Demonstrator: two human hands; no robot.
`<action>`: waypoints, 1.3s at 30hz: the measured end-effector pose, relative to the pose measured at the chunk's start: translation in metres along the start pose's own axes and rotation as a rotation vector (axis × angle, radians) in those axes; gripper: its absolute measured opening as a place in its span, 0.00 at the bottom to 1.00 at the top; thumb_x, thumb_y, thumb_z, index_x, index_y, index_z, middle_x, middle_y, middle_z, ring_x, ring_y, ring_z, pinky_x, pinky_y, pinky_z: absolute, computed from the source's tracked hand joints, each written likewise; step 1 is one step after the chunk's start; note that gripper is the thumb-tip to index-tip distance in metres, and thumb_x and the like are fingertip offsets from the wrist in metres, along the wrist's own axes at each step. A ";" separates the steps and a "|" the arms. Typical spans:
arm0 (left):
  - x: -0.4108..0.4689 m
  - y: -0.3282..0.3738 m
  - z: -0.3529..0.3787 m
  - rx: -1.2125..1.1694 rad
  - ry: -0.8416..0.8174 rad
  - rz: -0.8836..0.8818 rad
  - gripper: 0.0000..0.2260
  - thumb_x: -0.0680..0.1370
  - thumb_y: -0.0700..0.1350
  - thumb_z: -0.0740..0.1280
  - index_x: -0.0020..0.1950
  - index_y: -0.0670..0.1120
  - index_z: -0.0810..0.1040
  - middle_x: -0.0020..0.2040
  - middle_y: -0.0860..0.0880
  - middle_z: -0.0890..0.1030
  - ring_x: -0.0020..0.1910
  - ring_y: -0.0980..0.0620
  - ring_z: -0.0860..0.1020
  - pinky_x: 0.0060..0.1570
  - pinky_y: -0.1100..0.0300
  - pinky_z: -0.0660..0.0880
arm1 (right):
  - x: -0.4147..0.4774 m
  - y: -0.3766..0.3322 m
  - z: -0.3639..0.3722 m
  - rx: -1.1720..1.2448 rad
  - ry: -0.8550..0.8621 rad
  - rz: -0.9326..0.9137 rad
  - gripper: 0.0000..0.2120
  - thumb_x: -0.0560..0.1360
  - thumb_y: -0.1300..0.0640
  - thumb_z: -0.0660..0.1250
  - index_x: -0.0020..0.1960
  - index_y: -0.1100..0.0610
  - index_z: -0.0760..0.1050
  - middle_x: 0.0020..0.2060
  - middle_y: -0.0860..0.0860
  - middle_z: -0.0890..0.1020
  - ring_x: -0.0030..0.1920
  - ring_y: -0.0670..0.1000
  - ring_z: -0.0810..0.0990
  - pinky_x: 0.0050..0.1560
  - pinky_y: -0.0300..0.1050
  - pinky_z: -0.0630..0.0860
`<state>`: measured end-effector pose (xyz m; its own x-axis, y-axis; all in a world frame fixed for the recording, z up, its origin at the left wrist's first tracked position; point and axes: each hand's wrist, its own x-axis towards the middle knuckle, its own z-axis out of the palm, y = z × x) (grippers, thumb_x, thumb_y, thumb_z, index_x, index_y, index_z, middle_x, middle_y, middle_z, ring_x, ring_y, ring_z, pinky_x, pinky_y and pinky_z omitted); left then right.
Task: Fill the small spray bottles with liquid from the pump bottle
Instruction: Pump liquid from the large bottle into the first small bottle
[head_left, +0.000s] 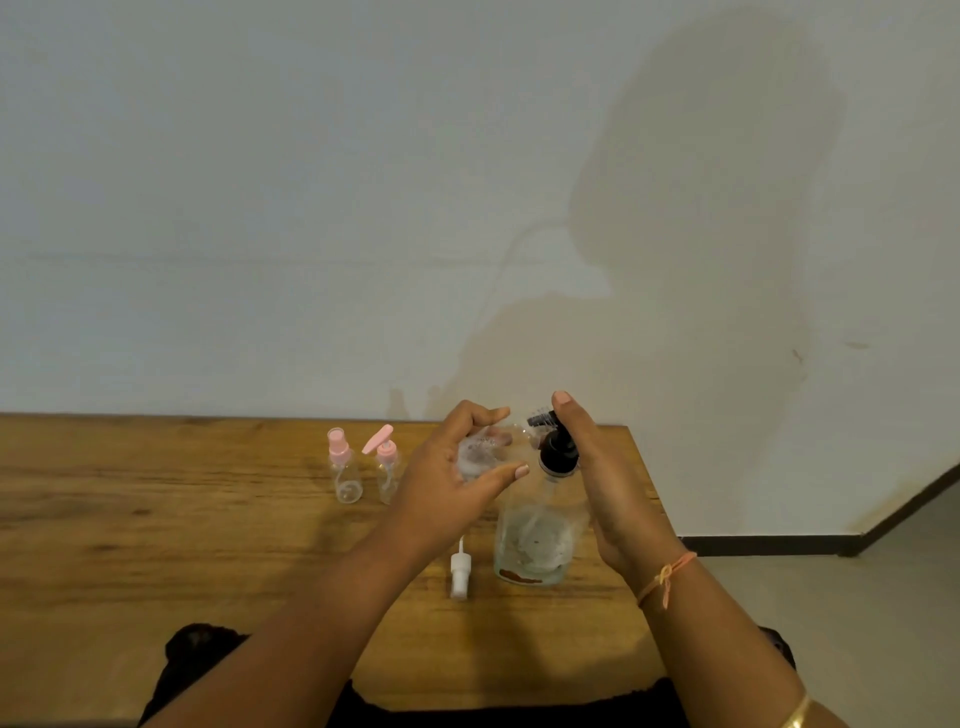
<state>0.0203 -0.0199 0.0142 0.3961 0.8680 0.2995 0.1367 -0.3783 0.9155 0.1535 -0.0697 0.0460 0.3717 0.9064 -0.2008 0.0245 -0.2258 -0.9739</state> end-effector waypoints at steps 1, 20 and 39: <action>0.000 0.001 0.000 -0.020 0.006 0.002 0.14 0.70 0.41 0.74 0.46 0.54 0.71 0.53 0.67 0.75 0.54 0.73 0.74 0.47 0.78 0.71 | 0.000 -0.001 0.000 -0.008 -0.006 0.000 0.20 0.69 0.31 0.56 0.43 0.45 0.77 0.43 0.43 0.80 0.45 0.40 0.74 0.53 0.46 0.64; 0.000 -0.001 -0.003 0.015 -0.022 -0.012 0.14 0.70 0.43 0.74 0.46 0.55 0.71 0.54 0.67 0.76 0.56 0.71 0.73 0.48 0.77 0.71 | 0.002 0.005 0.009 -0.068 0.103 -0.058 0.21 0.78 0.39 0.52 0.39 0.49 0.77 0.38 0.46 0.79 0.39 0.41 0.74 0.38 0.35 0.66; 0.002 -0.002 -0.003 -0.002 -0.042 -0.023 0.16 0.70 0.40 0.73 0.43 0.56 0.69 0.53 0.65 0.75 0.52 0.75 0.73 0.45 0.79 0.70 | 0.001 0.001 -0.003 0.080 -0.042 0.043 0.16 0.77 0.43 0.60 0.40 0.49 0.82 0.40 0.43 0.85 0.45 0.41 0.80 0.53 0.46 0.74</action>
<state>0.0182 -0.0172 0.0140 0.4308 0.8623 0.2663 0.1442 -0.3571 0.9229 0.1561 -0.0702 0.0449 0.3319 0.9108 -0.2455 -0.0656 -0.2373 -0.9692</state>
